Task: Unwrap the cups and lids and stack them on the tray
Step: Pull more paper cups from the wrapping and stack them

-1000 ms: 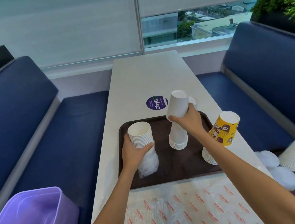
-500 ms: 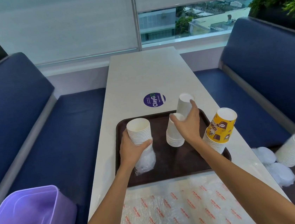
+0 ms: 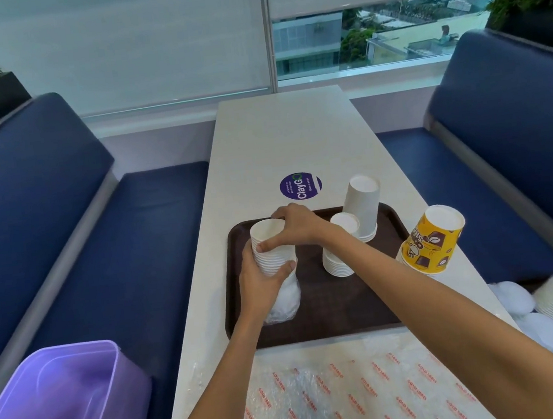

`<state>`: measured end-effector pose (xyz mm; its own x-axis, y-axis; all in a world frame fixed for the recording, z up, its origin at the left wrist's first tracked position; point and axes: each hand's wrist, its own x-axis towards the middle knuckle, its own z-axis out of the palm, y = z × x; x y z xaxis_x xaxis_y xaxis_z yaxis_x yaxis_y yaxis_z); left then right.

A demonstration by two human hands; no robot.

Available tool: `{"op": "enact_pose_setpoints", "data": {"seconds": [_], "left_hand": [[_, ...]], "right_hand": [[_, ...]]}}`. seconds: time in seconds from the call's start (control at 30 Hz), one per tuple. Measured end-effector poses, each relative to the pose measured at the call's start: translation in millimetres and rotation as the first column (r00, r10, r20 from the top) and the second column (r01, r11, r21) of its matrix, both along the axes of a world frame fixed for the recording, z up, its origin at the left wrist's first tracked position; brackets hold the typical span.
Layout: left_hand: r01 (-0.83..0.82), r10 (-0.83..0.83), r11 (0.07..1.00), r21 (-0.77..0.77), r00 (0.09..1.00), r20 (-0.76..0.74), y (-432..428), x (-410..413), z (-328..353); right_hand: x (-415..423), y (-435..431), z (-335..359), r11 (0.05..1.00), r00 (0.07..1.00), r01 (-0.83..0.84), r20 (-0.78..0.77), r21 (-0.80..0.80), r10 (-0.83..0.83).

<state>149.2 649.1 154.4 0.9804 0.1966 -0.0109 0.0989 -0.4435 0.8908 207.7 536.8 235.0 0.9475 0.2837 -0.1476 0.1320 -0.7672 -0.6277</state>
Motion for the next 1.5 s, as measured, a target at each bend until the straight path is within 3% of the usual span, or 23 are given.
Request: {"op": "enact_pose_setpoints", "data": {"seconds": [0.27,0.57,0.73,1.0,1.1,1.37,1.43,1.5], "left_hand": [[-0.134,0.134,0.991,-0.001,0.991,-0.009,-15,0,-18],[-0.094,0.103,0.991,0.091,0.990,-0.096,-7,5,-21],[-0.067,0.067,0.998,-0.020,0.998,-0.001,9,1,-15],[-0.085,0.084,0.996,-0.019,0.995,-0.060,17,-2,-9],[-0.093,0.104,0.990,0.109,0.990,-0.094,13,-3,-6],[-0.094,0.094,0.988,0.122,0.996,0.005,10,-7,-3],[-0.088,0.087,0.988,0.131,0.996,0.013,9,-8,-3],[-0.080,0.080,0.989,0.127,0.997,0.006,9,-10,-4]], "right_hand": [[18,7,3,0.998,0.994,-0.002,-0.114,-0.064,-0.005],[27,17,16,0.992,0.979,-0.050,-0.204,-0.120,0.024],[24,15,23,1.000,0.988,-0.007,-0.155,-0.010,0.005],[17,-6,37,0.958,0.970,0.169,-0.209,0.232,-0.121],[11,-18,35,0.973,0.962,0.158,-0.249,0.170,-0.113],[-11,-36,26,0.995,0.981,-0.020,-0.192,-0.094,0.002],[-15,-41,20,0.999,0.983,0.024,-0.182,-0.030,-0.029],[-17,-46,15,0.977,0.983,0.161,-0.113,0.141,-0.146]]}}
